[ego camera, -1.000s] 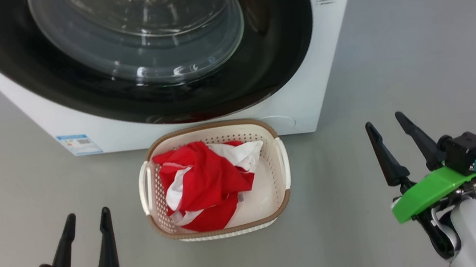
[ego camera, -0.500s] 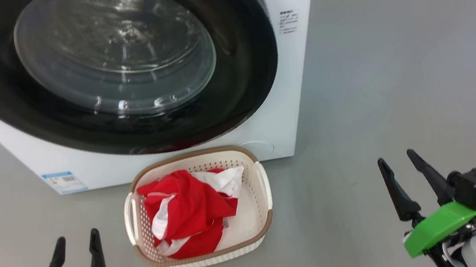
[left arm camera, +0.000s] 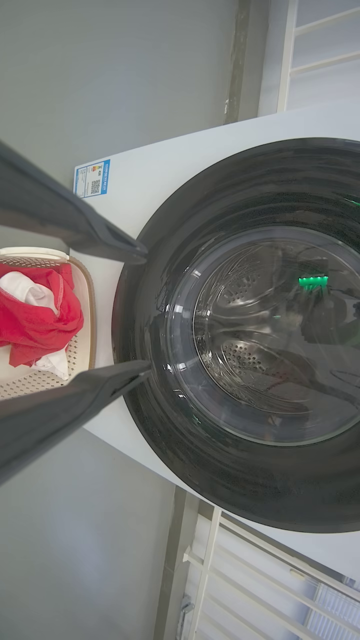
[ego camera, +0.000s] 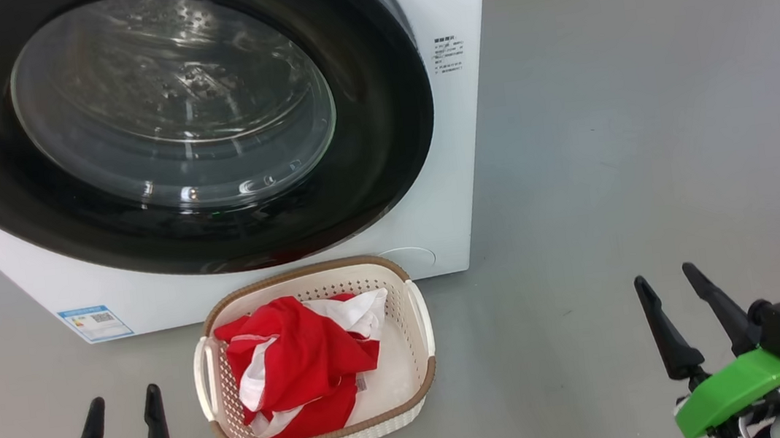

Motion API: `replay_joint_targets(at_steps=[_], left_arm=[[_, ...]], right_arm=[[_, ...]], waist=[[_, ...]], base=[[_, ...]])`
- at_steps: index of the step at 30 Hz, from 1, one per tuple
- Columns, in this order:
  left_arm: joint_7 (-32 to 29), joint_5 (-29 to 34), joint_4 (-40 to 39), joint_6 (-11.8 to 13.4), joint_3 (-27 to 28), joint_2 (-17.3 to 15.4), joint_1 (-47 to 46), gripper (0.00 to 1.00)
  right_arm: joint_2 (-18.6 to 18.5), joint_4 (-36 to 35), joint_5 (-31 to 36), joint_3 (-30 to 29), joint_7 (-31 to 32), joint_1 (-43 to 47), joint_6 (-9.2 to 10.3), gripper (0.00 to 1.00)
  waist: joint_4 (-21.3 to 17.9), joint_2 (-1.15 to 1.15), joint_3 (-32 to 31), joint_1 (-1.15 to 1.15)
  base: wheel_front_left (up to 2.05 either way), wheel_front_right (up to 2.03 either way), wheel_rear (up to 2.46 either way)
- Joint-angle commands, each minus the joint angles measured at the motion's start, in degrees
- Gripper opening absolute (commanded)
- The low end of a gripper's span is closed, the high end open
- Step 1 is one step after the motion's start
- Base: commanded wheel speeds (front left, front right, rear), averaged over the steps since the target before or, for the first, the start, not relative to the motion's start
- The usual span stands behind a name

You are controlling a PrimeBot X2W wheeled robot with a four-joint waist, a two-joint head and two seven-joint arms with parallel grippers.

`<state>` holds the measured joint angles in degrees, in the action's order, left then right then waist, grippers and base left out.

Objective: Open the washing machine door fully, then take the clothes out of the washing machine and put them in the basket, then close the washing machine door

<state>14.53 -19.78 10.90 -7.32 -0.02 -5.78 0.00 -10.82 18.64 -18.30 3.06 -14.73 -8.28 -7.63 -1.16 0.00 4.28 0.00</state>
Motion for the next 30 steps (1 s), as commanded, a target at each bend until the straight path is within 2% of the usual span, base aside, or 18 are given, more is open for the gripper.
replay_joint_targets(at_steps=[1, 30], left_arm=[[0.5, 0.5, -1.6, -0.2, 2.2, -1.4, -0.6, 1.00], [0.5, 1.2, -2.9, -0.2, 2.5, -1.3, 0.1, 1.00]], right_arm=[[-0.2, -1.5, -0.4, 1.1, -0.3, 0.3, 0.14, 1.00], [-0.2, -1.9, 0.1, 0.3, -0.3, 1.4, 0.14, 1.00]], waist=[[0.0, 0.00, 0.0, 0.00], [0.3, 0.00, -0.9, 0.00]], base=[[0.00, 0.00, 0.00], [0.00, 0.00, 0.00]])
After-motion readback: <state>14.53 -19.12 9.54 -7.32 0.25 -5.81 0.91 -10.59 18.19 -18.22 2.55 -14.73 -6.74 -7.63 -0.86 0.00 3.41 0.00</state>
